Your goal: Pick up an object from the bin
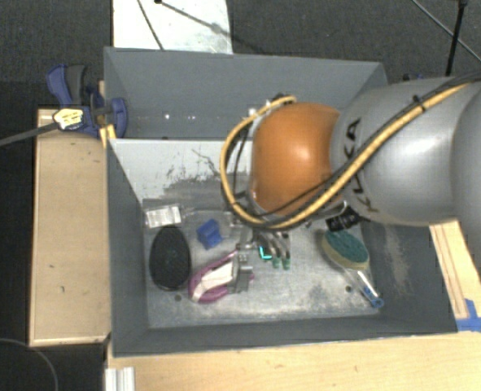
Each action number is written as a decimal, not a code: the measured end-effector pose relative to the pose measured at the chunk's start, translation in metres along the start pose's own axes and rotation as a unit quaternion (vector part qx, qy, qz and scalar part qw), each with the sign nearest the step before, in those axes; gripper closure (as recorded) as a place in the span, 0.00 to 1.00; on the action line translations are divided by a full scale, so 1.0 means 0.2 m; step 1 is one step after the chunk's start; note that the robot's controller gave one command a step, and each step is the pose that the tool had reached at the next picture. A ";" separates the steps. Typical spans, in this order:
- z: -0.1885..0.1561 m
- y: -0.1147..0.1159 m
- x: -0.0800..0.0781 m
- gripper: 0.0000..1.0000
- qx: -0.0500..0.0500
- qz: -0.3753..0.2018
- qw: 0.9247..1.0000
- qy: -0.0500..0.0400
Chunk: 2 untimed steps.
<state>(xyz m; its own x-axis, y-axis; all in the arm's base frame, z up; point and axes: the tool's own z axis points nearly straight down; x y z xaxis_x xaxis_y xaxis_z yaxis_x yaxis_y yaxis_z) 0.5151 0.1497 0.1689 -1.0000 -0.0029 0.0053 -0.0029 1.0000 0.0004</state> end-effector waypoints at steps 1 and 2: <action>0.42 0.31 0.12 0.00 0.000 0.118 0.993 -0.001; 0.49 0.49 0.05 0.00 -0.001 0.243 0.970 -0.004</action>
Offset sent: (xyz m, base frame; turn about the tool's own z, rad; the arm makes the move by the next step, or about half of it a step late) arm -0.0227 0.0614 -0.0833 0.2381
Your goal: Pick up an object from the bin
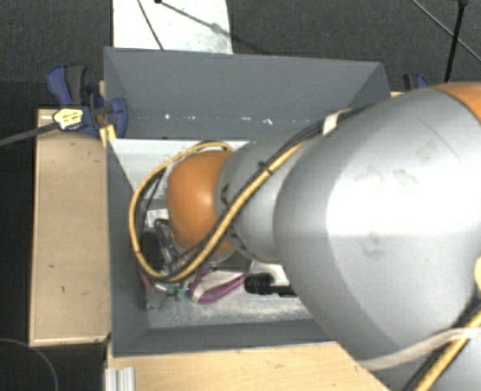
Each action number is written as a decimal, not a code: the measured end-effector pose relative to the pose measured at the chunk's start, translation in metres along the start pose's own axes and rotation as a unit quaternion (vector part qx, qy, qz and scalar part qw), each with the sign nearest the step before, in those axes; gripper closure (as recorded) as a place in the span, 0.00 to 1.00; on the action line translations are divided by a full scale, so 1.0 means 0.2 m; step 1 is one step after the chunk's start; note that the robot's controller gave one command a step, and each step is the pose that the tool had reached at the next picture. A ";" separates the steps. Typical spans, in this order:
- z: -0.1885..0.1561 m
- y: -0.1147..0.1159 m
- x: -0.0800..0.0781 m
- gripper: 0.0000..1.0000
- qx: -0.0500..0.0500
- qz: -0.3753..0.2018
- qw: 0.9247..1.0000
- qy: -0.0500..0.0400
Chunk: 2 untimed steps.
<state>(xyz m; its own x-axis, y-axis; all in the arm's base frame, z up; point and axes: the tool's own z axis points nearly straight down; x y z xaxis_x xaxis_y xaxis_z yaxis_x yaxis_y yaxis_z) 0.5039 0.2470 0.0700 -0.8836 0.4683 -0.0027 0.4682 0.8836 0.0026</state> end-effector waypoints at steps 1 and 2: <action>0.00 -0.01 -0.01 1.00 0.002 0.002 1.000 0.000; -0.43 0.05 -0.07 1.00 -0.002 -0.005 1.000 -0.001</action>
Offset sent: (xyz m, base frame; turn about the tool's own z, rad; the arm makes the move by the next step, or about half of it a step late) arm 0.0000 0.0000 0.0000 0.0000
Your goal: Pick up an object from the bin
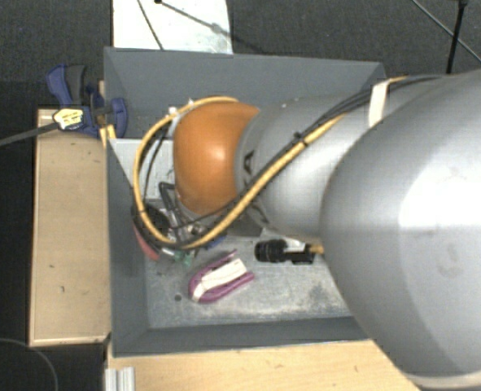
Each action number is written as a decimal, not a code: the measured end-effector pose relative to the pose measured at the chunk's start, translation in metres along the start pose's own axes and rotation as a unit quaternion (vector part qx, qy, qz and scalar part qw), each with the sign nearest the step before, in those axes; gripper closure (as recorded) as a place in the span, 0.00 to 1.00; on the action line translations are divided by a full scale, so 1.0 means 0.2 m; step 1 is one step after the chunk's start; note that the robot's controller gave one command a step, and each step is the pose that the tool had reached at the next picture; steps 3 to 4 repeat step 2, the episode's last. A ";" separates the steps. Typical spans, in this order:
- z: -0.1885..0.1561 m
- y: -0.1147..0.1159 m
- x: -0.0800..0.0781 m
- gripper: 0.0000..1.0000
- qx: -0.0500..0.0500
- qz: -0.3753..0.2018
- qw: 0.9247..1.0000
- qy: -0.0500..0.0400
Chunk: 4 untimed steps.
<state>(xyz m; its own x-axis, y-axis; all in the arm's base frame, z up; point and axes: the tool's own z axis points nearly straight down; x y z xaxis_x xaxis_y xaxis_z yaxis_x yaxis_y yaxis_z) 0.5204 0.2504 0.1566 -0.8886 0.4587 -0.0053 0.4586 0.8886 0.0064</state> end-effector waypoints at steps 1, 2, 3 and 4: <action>-0.17 -0.08 0.00 1.00 0.002 -0.008 1.000 0.001; -0.46 -0.09 -0.07 1.00 0.001 -0.010 1.000 0.000; -0.46 -0.09 -0.07 1.00 0.001 -0.010 1.000 0.000; -0.46 -0.09 -0.07 1.00 0.001 -0.010 1.000 0.000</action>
Offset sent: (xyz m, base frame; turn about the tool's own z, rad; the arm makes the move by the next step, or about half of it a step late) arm -0.0087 -0.0132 0.0315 -0.0172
